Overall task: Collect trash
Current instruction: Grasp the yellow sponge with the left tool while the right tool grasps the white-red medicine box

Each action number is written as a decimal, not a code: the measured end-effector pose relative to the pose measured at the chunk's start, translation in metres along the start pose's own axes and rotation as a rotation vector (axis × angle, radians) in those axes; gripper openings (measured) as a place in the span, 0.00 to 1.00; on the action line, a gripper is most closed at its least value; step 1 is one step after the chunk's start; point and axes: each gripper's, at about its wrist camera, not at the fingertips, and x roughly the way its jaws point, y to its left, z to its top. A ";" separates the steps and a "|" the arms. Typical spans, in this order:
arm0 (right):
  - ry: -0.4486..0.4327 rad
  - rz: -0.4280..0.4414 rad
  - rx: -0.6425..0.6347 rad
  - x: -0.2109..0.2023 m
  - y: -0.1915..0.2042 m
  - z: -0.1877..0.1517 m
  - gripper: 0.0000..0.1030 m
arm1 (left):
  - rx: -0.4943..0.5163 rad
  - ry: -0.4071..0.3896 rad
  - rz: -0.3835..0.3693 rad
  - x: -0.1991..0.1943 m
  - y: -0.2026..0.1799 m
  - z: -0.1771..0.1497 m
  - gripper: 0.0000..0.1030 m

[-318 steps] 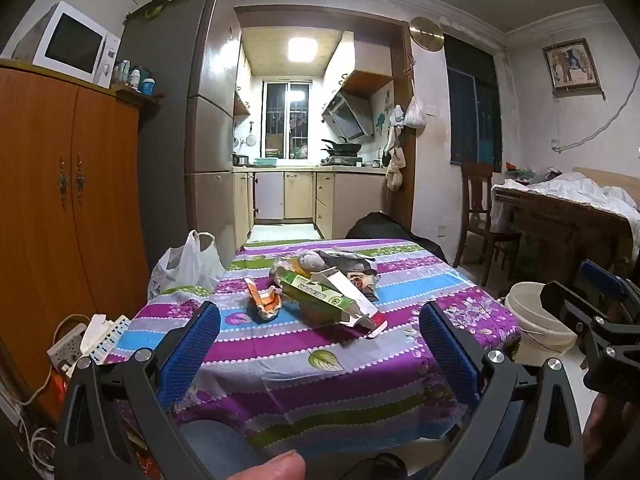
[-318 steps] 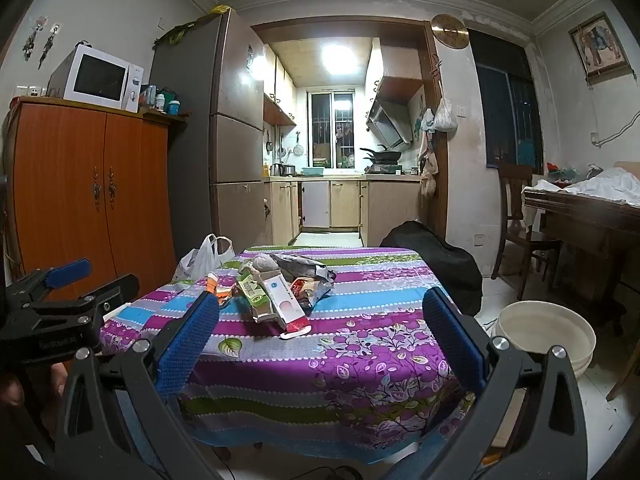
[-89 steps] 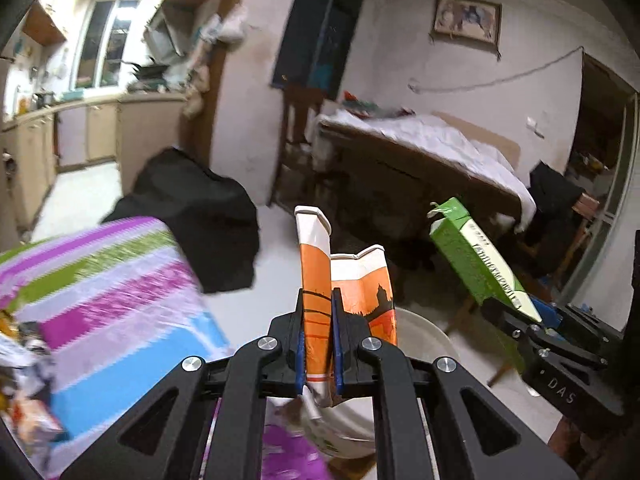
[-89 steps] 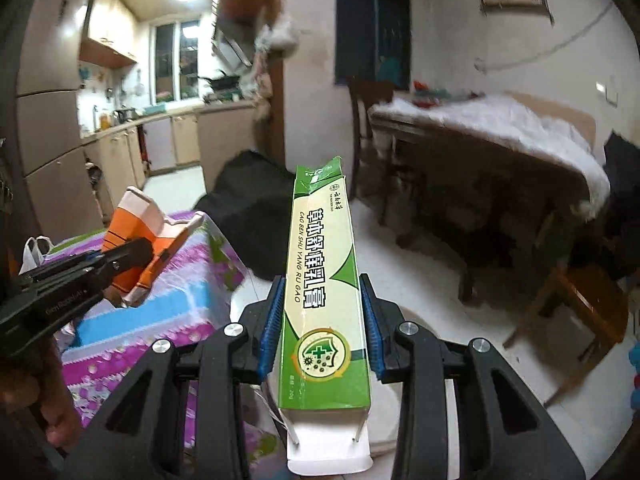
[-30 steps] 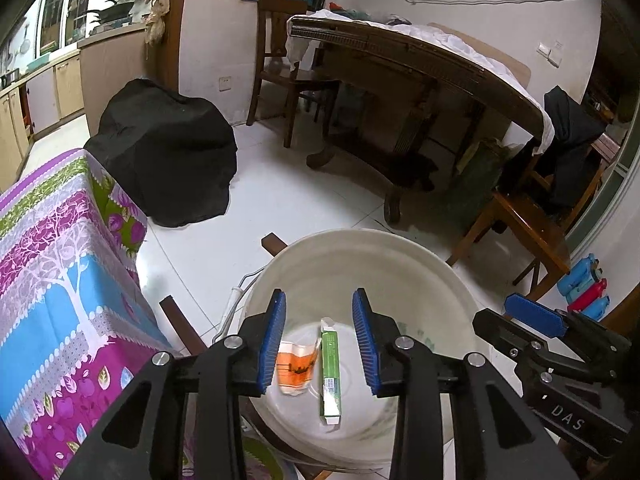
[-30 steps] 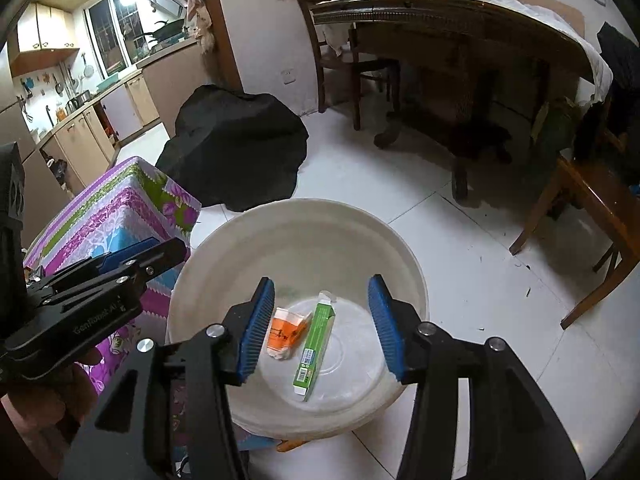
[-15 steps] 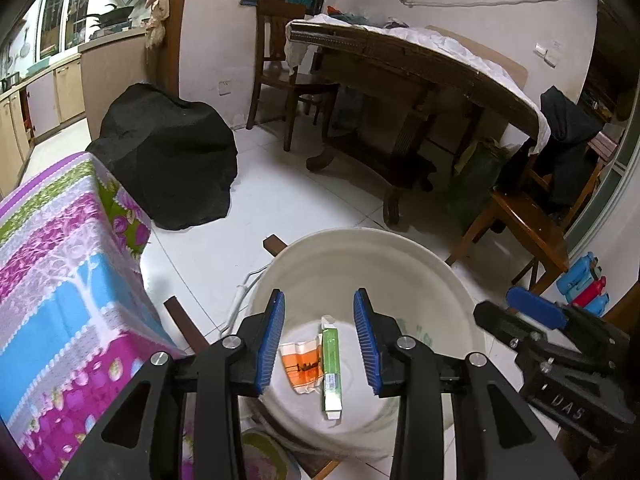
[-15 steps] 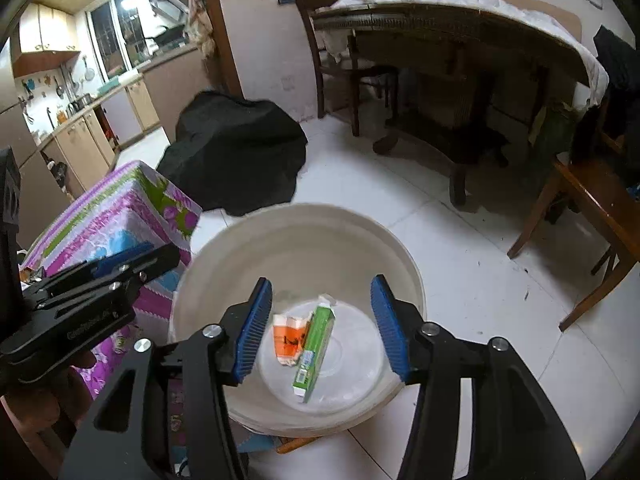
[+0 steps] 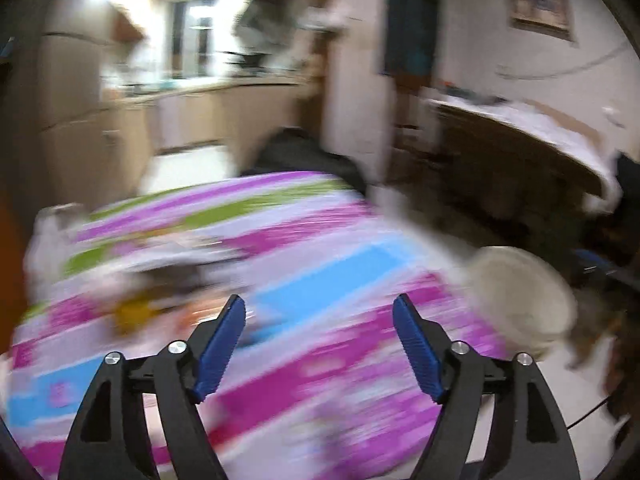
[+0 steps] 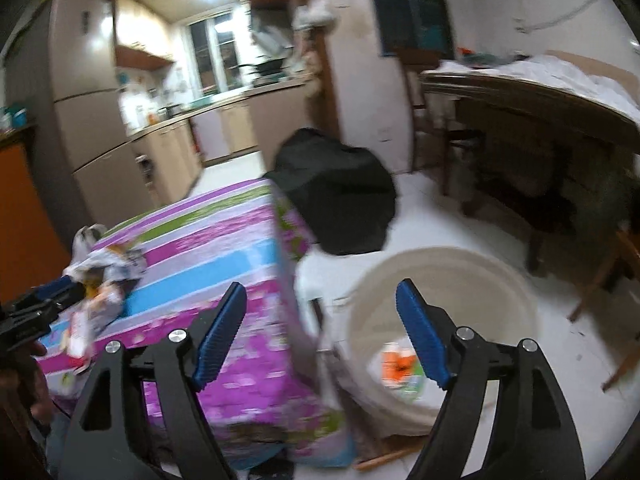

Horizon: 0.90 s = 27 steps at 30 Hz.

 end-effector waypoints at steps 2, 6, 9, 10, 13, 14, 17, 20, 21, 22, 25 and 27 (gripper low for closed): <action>0.025 0.062 -0.023 0.011 0.020 -0.002 0.72 | -0.057 -0.002 0.050 -0.020 0.047 -0.017 0.76; 0.074 0.139 -0.061 0.028 0.061 -0.009 0.72 | -0.085 0.039 0.028 -0.037 0.111 -0.052 0.85; 0.101 0.188 -0.106 0.030 0.091 -0.014 0.72 | -0.131 0.105 -0.046 -0.025 0.148 -0.073 0.85; 0.107 0.199 -0.123 0.030 0.101 -0.016 0.72 | -0.154 0.123 -0.055 -0.020 0.156 -0.077 0.85; 0.123 0.220 -0.142 0.032 0.123 -0.022 0.73 | -0.135 0.151 -0.079 0.000 0.161 -0.086 0.85; 0.129 0.226 -0.146 0.032 0.128 -0.022 0.73 | -0.119 0.160 -0.094 0.008 0.162 -0.087 0.85; 0.139 0.229 -0.158 0.033 0.139 -0.025 0.73 | -0.084 0.173 -0.131 0.021 0.163 -0.087 0.85; 0.158 0.239 -0.161 0.036 0.145 -0.026 0.73 | -0.057 0.180 -0.217 0.031 0.164 -0.086 0.85; 0.168 0.249 -0.162 0.036 0.148 -0.026 0.73 | -0.043 0.179 -0.235 0.035 0.165 -0.086 0.85; 0.177 0.264 -0.163 0.037 0.151 -0.027 0.73 | -0.032 0.171 -0.243 0.037 0.162 -0.085 0.85; 0.209 0.323 -0.168 0.041 0.165 -0.030 0.73 | 0.001 0.155 -0.281 0.041 0.157 -0.083 0.77; 0.232 0.355 -0.188 0.045 0.178 -0.034 0.73 | 0.016 0.155 -0.297 0.043 0.153 -0.083 0.63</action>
